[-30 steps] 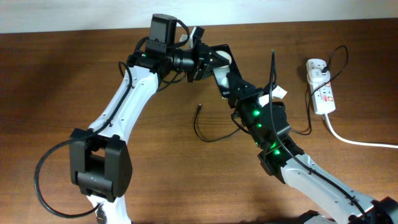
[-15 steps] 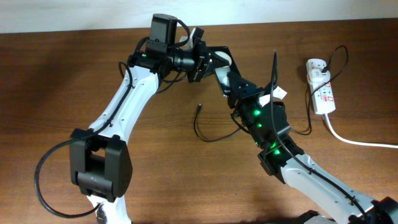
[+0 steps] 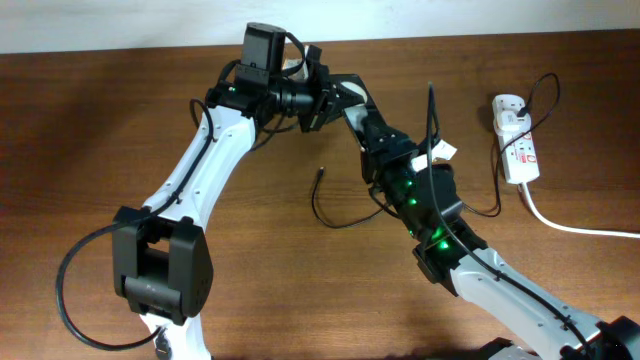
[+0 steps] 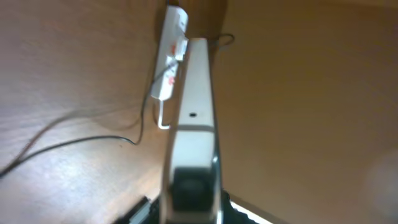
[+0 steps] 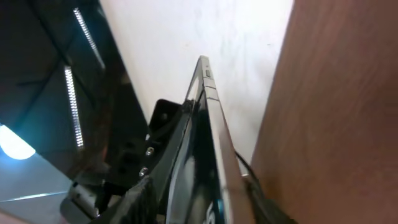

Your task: Plug charger to phone and switch on socket

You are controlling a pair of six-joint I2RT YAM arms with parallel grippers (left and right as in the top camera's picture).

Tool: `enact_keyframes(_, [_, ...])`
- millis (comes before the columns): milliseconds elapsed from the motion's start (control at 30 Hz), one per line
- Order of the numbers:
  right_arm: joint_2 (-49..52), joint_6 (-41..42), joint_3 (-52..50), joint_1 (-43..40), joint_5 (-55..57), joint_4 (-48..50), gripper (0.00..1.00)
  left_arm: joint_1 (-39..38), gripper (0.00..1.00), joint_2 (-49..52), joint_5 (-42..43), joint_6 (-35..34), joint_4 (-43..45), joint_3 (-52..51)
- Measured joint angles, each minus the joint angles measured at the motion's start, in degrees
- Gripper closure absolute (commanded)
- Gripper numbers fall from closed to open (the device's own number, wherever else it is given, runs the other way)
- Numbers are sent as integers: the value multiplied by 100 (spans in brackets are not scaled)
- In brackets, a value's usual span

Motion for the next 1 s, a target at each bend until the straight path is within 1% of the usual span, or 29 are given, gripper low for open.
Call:
enact_keyframes(33, [-7,-4,20,0,26,-166,56,0,100,0,-87,74,-52,0])
enact_keyframes(133, [-22,-39,48,0,199,-1084,59,15,100,0,-660,455,-693,-9])
enact_keyframes(200, [-22,-361,48,0,339,-1445,56,59,100,0,-1069,697,-1093,-17])
enact_keyframes(233, [-22,-542,48,0,376,-1537,50,79,100,0,-1187,778,-1163,-26])
enact_keyframes(300, [-22,-1189,48,0,448,-1749,32,127,100,0,-1530,1093,-1471,-26])
enact_keyframes(367, [-22,-1871,48,0,490,-1867,27,157,100,0,-1897,1456,-1777,-33])
enact_keyframes(400, [-22,-2413,48,0,468,-1932,21,166,100,0,-2037,1620,-1869,-33])
enact_keyframes(467, [-22,-3222,48,0,315,-2002,5,175,100,0,-2262,1989,-2035,-33])
enact_keyframes(500, [-22,-3595,48,0,208,-2015,1,179,100,0,-2315,2149,-2055,-33])
enact_keyframes(567, [-22,-4192,48,0,-13,-2013,1,201,100,0,-2371,2352,-2140,-33])
enact_keyframes(633, [-22,-4686,57,0,-232,-2079,1,332,100,0,-2341,2557,-2190,-33])
enact_keyframes(667, [-22,-4819,105,-2,-317,-2282,1,466,100,0,-2243,2667,-2216,-33])
enact_keyframes(733, [-17,-5132,420,-57,-573,-3075,1,811,100,0,-1969,2870,-2269,-33])
enact_keyframes(867, [-11,-5755,1648,-337,-793,-4819,1,1598,100,0,-1012,3213,-2288,-33])
enact_keyframes(900, [-15,-5958,1991,-352,-813,-5119,1,1856,100,0,-586,3265,-2288,-33])
enact_keyframes(1000, [-9,-6275,2444,-352,-876,-5755,1,2199,100,0,0,3298,-2288,-33])
